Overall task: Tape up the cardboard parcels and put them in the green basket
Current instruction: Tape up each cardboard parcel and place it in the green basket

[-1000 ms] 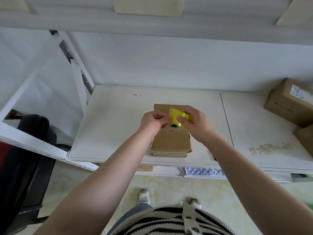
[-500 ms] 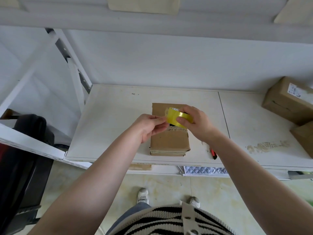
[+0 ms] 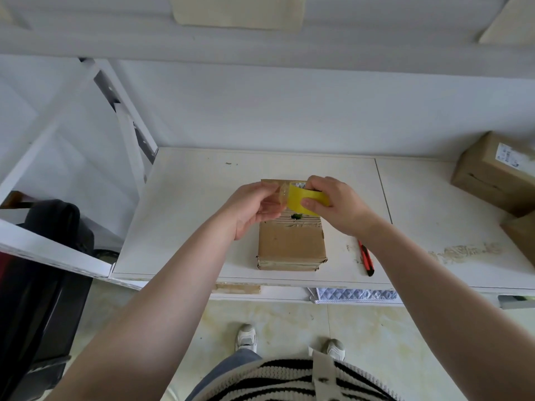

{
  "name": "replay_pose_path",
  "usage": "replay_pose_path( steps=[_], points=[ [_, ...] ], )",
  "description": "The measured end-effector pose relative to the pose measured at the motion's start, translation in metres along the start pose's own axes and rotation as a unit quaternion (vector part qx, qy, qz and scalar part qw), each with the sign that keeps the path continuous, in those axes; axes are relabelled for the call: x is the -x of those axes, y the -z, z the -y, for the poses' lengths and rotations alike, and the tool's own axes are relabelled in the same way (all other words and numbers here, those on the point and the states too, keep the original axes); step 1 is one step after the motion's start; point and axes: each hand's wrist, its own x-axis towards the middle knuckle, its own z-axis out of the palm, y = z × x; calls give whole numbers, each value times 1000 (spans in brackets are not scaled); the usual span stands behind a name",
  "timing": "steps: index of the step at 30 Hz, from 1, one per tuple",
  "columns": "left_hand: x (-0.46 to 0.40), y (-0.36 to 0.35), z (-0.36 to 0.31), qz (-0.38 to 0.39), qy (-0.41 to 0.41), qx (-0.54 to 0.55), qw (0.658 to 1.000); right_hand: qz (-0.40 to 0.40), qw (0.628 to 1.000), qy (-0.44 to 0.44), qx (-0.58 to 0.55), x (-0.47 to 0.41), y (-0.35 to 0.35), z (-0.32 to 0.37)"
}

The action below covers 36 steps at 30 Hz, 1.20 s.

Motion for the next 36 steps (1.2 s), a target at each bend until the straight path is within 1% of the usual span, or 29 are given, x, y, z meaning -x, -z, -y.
replay_pose_path(
  steps=[2,3,5,13,24,30,32,36],
  points=[
    [-2,-5,3,-29,-14,-54,998,2,1000,2,5,0,-3,1],
    [-4,-8,6,-48,-25,-63,997,1,1000,5,6,0,-5,2],
    [-7,-12,10,-74,-42,-59,995,-1,1000,7,7,0,-6,3],
    [-12,-9,13,-103,-61,-36,992,9,1000,6,-4,-1,-4,3],
    [-11,-1,15,-91,-52,-4,994,14,999,-34,-19,-4,-5,-3],
    [-8,-1,12,-43,-49,6,998,25,998,-51,-15,-6,-8,2],
    [-8,-2,12,-51,-58,-11,997,27,998,-50,-10,-7,-7,4],
    [-9,0,9,-103,-87,-59,989,22,998,-58,13,-9,-9,7]
  ],
)
